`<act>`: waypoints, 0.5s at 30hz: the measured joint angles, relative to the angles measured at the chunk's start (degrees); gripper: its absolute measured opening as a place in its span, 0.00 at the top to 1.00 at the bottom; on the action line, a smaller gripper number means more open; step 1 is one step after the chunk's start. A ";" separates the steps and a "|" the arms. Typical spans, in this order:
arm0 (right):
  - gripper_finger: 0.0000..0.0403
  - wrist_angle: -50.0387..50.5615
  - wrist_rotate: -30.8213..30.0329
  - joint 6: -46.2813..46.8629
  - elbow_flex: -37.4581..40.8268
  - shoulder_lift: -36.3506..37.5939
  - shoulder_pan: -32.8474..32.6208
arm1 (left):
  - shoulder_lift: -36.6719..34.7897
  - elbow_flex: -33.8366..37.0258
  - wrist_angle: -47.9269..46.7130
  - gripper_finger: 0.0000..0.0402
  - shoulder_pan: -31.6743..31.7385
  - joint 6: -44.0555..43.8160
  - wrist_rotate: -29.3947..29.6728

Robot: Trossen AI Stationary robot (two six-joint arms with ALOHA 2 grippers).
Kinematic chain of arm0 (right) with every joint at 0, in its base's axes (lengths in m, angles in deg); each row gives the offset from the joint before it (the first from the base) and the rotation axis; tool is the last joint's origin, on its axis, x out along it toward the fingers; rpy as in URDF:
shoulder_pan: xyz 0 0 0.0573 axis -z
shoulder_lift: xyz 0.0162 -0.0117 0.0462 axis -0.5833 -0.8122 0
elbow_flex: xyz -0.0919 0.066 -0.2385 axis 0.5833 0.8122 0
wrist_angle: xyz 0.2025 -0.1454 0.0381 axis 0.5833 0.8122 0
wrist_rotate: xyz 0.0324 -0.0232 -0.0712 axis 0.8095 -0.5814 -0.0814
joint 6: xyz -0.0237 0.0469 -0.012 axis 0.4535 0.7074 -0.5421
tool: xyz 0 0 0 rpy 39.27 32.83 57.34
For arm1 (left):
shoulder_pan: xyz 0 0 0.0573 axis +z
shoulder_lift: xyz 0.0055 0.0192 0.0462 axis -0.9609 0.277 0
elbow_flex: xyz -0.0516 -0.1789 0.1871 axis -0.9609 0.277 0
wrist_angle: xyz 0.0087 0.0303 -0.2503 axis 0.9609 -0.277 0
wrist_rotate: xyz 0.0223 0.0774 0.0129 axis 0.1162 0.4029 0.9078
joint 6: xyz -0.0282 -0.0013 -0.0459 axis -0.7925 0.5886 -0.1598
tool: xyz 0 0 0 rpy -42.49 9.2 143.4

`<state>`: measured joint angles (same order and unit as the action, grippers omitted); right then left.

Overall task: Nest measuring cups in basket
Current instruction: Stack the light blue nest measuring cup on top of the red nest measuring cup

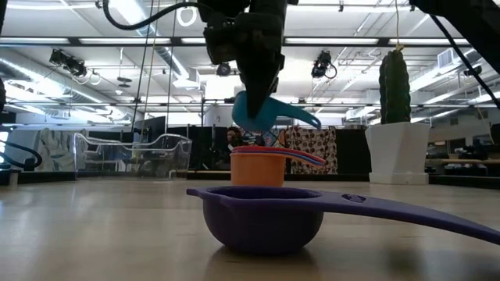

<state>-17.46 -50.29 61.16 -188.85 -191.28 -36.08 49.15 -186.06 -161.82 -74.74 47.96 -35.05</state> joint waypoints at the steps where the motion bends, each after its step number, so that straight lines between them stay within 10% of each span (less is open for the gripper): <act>1: 0.95 -0.02 0.74 0.00 0.02 -0.02 0.18 | 0.00 0.00 0.00 0.77 -0.01 -0.03 0.01; 15: 0.95 0.14 1.51 -0.15 0.02 -0.90 0.95 | 0.00 0.00 0.00 0.77 -0.01 0.17 0.01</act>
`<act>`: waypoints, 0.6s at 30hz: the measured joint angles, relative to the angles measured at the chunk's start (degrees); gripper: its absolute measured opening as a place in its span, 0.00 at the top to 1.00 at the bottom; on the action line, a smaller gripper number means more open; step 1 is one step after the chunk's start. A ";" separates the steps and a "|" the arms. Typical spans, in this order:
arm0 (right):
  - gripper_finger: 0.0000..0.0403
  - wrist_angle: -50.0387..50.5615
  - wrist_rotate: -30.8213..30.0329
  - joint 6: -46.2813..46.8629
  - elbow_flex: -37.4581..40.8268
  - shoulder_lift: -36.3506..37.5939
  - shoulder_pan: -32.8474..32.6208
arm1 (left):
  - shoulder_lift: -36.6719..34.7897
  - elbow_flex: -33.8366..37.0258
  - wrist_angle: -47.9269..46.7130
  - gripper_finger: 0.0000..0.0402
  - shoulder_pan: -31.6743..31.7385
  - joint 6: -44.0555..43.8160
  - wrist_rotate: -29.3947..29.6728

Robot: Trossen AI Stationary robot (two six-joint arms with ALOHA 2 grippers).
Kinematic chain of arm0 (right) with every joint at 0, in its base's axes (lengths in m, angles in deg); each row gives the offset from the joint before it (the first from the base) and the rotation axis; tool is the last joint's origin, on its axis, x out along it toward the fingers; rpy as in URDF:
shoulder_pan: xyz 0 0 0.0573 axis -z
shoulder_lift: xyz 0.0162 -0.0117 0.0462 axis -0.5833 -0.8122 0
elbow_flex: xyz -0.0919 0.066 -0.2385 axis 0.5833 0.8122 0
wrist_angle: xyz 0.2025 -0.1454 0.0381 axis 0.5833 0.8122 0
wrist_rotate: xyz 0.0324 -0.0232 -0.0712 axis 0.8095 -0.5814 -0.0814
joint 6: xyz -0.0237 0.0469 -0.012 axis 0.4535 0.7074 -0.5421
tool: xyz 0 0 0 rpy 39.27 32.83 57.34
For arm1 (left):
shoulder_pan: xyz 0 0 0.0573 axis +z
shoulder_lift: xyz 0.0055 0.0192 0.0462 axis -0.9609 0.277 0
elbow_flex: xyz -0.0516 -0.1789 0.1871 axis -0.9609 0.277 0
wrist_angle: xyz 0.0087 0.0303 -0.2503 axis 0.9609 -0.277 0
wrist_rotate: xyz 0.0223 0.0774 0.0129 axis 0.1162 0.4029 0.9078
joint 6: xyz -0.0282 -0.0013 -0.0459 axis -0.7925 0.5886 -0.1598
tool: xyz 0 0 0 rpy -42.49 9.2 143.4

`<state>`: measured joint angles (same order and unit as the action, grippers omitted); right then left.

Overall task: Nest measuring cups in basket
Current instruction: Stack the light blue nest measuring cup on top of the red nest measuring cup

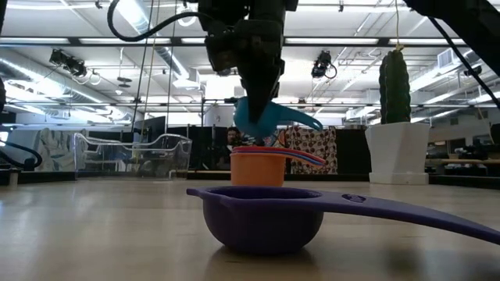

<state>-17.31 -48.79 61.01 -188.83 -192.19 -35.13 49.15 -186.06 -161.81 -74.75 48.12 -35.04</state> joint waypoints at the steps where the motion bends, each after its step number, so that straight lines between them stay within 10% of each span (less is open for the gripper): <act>1: 0.95 -0.15 0.27 -0.25 0.00 -0.35 -0.02 | 0.00 0.00 0.00 0.77 -0.01 0.04 0.00; 18: 0.91 0.96 -2.42 -1.75 0.07 -2.78 0.07 | 0.04 0.00 0.00 0.77 0.00 0.15 0.00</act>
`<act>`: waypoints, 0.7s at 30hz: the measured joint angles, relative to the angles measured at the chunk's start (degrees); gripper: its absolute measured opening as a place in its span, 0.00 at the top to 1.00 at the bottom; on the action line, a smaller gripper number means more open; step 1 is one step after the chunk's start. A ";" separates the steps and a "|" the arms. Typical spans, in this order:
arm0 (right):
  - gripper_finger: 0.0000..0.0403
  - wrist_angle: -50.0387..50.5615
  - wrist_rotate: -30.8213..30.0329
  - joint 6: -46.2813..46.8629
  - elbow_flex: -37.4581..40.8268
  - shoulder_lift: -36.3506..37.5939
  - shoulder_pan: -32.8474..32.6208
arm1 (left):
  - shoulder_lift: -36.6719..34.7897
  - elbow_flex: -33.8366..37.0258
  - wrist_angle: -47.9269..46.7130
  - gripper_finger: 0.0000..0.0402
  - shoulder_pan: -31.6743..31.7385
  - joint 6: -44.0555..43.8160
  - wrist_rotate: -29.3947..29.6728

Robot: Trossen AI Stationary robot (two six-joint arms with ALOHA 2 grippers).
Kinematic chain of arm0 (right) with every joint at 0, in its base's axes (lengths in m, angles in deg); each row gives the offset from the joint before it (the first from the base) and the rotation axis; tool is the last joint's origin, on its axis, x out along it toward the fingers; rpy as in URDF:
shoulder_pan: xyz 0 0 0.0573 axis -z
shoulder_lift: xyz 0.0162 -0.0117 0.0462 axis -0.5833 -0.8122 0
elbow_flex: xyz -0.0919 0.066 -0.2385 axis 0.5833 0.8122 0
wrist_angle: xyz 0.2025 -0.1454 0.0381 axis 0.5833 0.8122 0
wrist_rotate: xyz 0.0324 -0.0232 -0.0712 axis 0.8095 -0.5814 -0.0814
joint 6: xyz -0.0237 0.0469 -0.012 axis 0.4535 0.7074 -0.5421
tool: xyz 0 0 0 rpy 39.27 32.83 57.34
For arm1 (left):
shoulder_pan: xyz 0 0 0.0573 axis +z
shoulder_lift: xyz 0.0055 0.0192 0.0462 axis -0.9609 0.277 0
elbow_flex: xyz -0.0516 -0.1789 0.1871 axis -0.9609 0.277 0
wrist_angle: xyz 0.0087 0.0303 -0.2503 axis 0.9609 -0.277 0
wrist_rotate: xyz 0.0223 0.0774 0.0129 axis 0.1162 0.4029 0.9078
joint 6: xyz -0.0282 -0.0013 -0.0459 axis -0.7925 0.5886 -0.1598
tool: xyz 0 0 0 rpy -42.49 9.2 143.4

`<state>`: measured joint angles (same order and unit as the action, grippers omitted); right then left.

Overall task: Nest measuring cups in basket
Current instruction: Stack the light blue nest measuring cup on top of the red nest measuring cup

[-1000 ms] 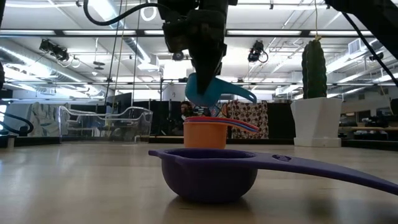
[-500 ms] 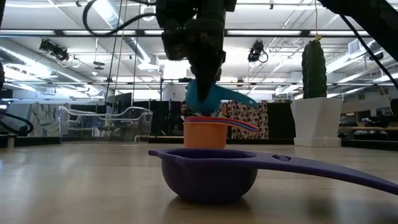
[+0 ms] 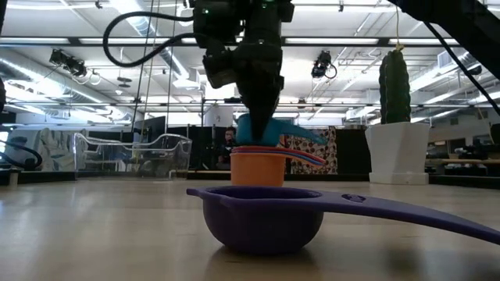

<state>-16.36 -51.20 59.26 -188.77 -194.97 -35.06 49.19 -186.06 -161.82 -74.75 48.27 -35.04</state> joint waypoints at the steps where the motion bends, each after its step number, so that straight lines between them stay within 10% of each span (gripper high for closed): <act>1: 0.88 -0.11 -0.09 -0.03 -0.02 0.01 0.00 | 0.00 0.00 0.00 0.77 0.00 0.02 -0.02; 21: 0.80 1.52 0.13 -1.27 -0.04 1.03 0.07 | 0.00 0.00 0.01 0.77 0.00 0.13 -0.02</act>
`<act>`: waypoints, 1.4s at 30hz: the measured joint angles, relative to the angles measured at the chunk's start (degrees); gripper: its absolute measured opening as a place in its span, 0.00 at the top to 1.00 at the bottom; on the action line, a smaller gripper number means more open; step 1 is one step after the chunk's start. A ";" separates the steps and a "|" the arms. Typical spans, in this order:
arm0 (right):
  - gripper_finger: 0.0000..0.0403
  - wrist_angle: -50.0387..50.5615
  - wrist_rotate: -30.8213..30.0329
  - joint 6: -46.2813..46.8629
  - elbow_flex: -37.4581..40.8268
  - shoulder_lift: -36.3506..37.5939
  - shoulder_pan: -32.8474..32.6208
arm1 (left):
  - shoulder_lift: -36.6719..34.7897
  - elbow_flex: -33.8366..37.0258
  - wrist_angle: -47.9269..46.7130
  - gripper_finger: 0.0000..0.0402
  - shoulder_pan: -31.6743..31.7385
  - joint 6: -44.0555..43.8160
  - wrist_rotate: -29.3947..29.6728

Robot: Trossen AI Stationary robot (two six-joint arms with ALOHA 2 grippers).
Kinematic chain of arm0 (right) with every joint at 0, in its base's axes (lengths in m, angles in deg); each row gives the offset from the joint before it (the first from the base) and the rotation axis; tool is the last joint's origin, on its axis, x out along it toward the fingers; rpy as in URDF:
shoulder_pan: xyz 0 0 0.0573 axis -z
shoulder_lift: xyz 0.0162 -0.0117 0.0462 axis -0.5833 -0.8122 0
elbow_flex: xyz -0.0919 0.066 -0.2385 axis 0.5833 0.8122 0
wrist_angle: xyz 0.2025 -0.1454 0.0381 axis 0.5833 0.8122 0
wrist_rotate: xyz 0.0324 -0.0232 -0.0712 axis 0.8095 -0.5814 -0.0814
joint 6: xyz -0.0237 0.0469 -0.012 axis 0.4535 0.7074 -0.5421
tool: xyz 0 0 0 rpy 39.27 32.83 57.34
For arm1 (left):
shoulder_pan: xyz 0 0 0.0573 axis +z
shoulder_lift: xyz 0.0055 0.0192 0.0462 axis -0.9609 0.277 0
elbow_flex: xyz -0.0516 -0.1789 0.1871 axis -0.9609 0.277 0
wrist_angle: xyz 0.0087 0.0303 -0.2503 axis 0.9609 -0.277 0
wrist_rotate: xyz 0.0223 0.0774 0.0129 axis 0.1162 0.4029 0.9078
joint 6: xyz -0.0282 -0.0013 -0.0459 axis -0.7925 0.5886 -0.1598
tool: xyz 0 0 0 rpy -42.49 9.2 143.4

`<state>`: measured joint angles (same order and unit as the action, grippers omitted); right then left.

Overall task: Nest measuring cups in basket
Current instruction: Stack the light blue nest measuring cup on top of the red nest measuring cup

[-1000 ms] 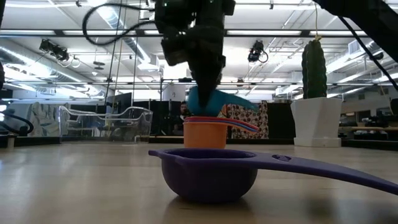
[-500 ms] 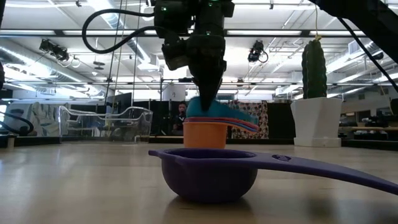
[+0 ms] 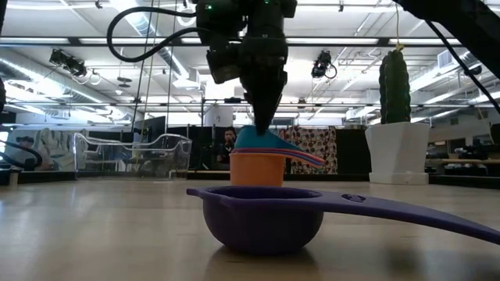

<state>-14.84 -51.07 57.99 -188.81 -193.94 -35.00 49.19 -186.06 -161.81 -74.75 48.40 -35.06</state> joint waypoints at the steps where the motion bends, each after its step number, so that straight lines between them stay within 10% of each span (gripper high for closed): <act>1: 0.80 -0.02 0.02 0.01 0.00 0.06 -0.01 | 0.00 0.00 -0.01 0.77 -0.01 0.00 0.00; 22: 0.99 -3.11 -0.13 -0.08 0.00 0.56 0.68 | 0.00 0.00 -0.01 0.77 0.01 0.55 -0.04; 42: 0.81 -5.90 1.34 -4.64 0.00 0.53 0.66 | 0.00 0.00 -0.01 0.77 -0.05 0.50 -1.73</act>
<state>-20.74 -49.73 53.35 -188.81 -193.40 -34.34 49.19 -186.06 -161.82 -74.80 48.91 -36.79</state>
